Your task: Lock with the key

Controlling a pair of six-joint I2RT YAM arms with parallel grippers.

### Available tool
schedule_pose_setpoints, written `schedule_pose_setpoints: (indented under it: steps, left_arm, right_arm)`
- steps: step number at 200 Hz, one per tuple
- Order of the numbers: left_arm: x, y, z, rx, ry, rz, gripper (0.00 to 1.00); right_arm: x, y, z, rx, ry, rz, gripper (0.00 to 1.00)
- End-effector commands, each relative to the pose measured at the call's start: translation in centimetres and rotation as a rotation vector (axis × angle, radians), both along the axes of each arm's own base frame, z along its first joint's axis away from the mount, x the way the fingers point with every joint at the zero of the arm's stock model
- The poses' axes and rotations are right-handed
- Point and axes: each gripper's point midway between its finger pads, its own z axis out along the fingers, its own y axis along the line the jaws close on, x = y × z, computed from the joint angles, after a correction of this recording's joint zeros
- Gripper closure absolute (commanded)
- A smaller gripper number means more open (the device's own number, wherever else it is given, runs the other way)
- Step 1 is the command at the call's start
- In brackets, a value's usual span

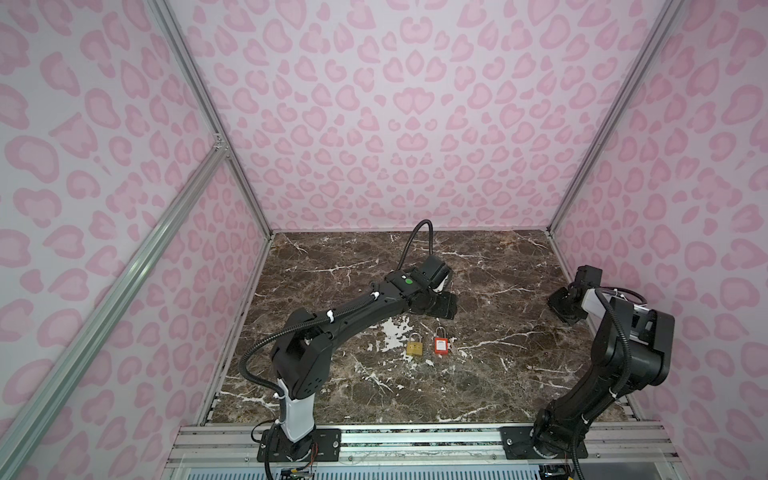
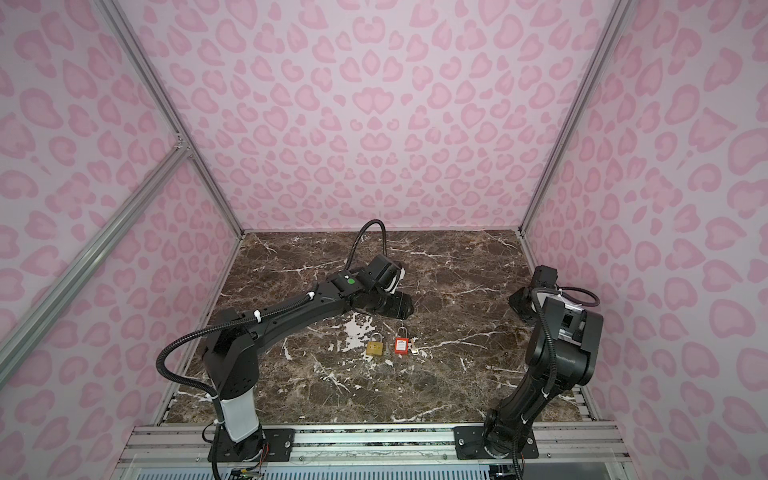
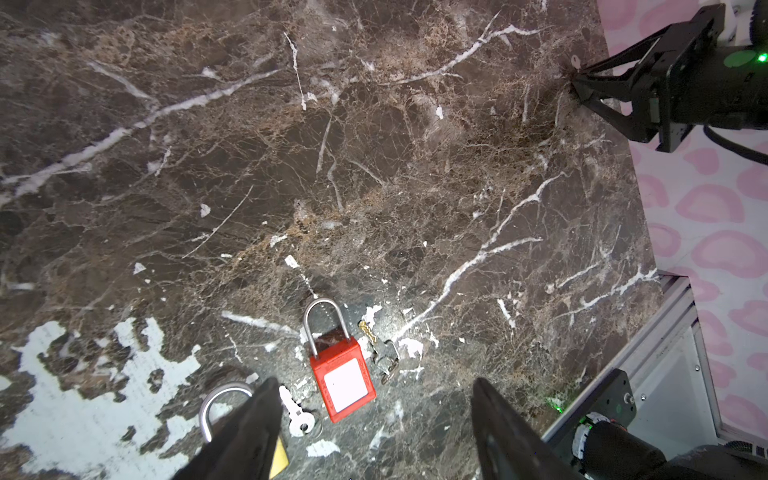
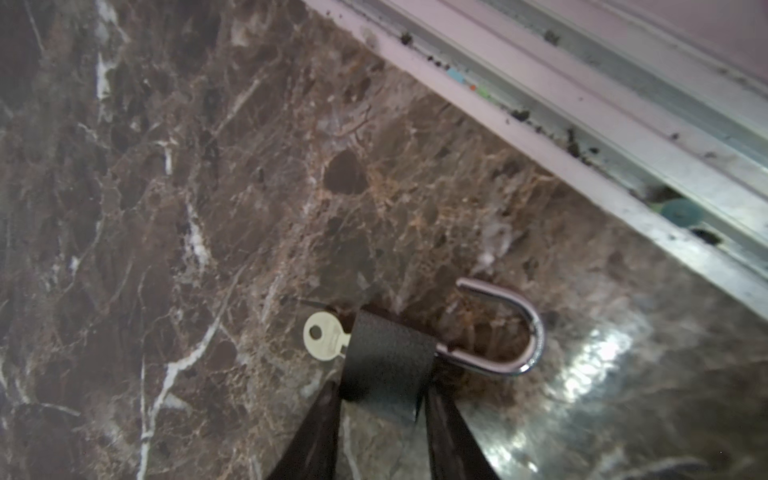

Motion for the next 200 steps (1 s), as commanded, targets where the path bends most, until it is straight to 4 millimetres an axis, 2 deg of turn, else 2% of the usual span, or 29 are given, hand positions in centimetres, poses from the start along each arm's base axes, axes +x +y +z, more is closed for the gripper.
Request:
schedule_pose_setpoints:
  steps: [1, 28, 48, 82, 108, 129, 163, 200]
  left_arm:
    - [0.2, -0.1, 0.9, -0.012, -0.025, -0.004, 0.26]
    - [0.3, 0.0, 0.9, -0.007, -0.028, -0.003, 0.26]
    - [0.4, 0.0, 1.1, -0.010, -0.031, -0.001, 0.26]
    - [0.6, -0.3, 1.3, -0.018, -0.030, -0.006, 0.27]
    - [0.7, -0.6, 1.4, -0.021, -0.029, -0.011, 0.26]
    - [0.8, -0.7, 1.6, -0.023, -0.030, -0.013, 0.26]
    - [0.7, -0.5, 1.6, -0.014, -0.028, -0.012, 0.26]
    - [0.5, -0.1, 1.6, -0.006, -0.025, -0.011, 0.26]
  right_arm:
    - [-1.9, 2.6, -2.0, 0.098, 0.102, 0.056, 0.65]
    - [-1.3, 3.9, -1.5, 0.078, 0.102, 0.113, 0.64]
    - [-1.1, 4.0, -0.5, 0.040, 0.097, 0.126, 0.62]
    - [-0.4, 3.1, 1.8, -0.035, 0.066, 0.127, 0.54]
    - [0.1, 2.0, 2.7, -0.089, 0.068, 0.125, 0.52]
    - [0.8, 1.5, 2.7, -0.094, 0.058, 0.119, 0.52]
    - [1.9, 0.8, 1.5, -0.070, 0.073, 0.109, 0.52]
    - [2.3, 0.1, 1.0, -0.083, 0.082, 0.113, 0.53]
